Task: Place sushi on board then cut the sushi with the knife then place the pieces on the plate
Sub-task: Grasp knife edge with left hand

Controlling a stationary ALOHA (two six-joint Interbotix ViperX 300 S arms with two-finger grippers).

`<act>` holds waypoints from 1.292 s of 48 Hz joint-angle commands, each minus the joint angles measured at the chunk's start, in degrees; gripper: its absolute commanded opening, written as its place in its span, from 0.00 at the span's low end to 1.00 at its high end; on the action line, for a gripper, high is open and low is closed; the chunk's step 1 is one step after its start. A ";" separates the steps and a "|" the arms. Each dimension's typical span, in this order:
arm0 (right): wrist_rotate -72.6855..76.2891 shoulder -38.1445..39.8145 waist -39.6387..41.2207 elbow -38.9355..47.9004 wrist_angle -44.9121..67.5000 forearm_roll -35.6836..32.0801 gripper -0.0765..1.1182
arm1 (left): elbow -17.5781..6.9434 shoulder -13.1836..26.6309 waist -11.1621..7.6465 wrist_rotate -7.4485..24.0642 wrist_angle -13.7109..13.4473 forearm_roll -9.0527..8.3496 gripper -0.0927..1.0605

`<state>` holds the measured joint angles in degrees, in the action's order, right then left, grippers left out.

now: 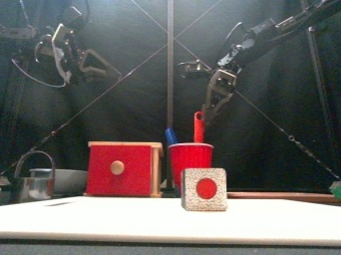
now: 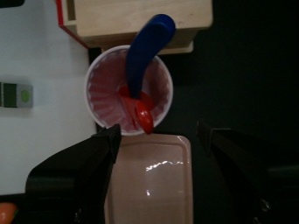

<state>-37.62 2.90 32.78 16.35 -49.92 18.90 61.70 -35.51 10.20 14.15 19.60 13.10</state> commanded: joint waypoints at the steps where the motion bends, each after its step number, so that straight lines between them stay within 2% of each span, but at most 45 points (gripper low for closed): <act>1: -0.62 -1.85 -0.44 -4.31 -2.72 0.62 0.89 | -0.53 -0.09 0.70 0.09 0.53 0.09 0.26; 16: -0.18 -6.24 -2.37 -9.40 -7.12 -0.70 0.86 | 1.05 -0.70 1.58 0.18 0.44 0.53 0.26; 32: 2.46 -8.53 -3.08 -12.39 -13.36 -3.08 0.61 | 2.20 -2.20 1.93 0.00 0.35 0.53 0.26; 41: 4.13 -9.23 -3.87 -12.92 -14.24 -7.82 0.59 | 2.37 -2.20 1.93 0.00 0.35 0.62 0.26; 52: 4.13 -9.23 -4.22 -14.77 -15.03 -7.56 0.59 | 2.55 -2.20 1.93 0.00 0.44 0.53 0.26; 62: 4.22 -10.02 -4.83 -16.61 -17.14 -7.56 0.59 | 2.90 -2.20 1.93 0.00 0.44 1.76 0.26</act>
<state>-33.31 -7.82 28.13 1.49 -66.53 11.16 65.30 -37.62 11.95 14.15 19.60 14.41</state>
